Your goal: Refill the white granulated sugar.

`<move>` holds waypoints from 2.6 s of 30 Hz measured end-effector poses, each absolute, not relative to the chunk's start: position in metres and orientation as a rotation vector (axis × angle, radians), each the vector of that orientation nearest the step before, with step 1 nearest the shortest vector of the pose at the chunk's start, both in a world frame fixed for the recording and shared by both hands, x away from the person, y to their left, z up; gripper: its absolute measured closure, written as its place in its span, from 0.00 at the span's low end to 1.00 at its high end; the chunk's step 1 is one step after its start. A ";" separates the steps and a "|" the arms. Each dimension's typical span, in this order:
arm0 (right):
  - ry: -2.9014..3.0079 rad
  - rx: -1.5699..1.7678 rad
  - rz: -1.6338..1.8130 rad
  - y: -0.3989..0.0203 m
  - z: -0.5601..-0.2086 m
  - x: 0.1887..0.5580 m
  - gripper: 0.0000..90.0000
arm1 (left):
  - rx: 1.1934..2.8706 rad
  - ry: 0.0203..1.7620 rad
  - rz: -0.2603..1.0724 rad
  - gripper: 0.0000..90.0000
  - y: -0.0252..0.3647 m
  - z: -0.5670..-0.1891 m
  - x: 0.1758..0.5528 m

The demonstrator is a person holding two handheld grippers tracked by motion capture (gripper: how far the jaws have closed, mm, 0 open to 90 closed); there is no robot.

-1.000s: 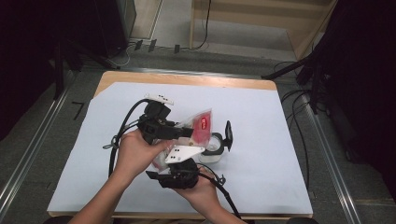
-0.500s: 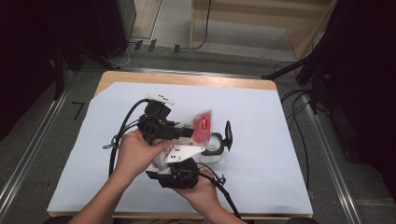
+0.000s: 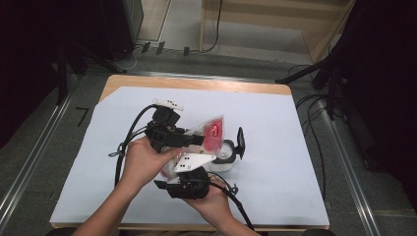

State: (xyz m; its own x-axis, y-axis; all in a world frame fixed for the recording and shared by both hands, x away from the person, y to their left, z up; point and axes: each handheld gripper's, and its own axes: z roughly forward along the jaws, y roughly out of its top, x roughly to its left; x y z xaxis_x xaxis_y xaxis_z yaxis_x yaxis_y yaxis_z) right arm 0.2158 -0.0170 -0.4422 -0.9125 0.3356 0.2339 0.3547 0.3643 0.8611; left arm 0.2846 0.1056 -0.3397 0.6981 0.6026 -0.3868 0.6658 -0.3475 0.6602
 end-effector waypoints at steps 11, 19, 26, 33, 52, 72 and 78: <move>-2.580 -0.652 -1.633 -0.018 -0.442 0.216 0.69 | 2.048 0.973 -0.098 0.77 0.105 -0.340 0.285; -2.583 -0.650 -1.635 -0.017 -0.442 0.216 0.69 | 2.044 0.969 -0.097 0.76 0.105 -0.340 0.285; -2.592 -0.647 -1.637 -0.017 -0.442 0.215 0.69 | 2.049 0.962 -0.093 0.77 0.105 -0.340 0.284; -2.595 -0.642 -1.637 -0.018 -0.443 0.216 0.69 | 2.049 0.962 -0.091 0.77 0.105 -0.341 0.284; -2.595 -0.635 -1.638 -0.018 -0.443 0.216 0.69 | 2.047 0.963 -0.087 0.76 0.103 -0.340 0.283; -2.601 -0.633 -1.631 -0.017 -0.443 0.216 0.69 | 2.049 0.967 -0.089 0.77 0.103 -0.341 0.283; -2.600 -0.634 -1.629 -0.017 -0.443 0.216 0.69 | 2.051 0.967 -0.088 0.76 0.104 -0.341 0.283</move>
State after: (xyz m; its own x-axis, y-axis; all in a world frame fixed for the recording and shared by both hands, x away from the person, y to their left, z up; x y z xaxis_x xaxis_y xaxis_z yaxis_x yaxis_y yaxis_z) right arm 0.2159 -0.0174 -0.4430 -0.9182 0.3313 0.2172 0.3400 0.3777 0.8613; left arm 0.2832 0.1035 -0.3408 0.6994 0.6029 -0.3839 0.6625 -0.3452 0.6648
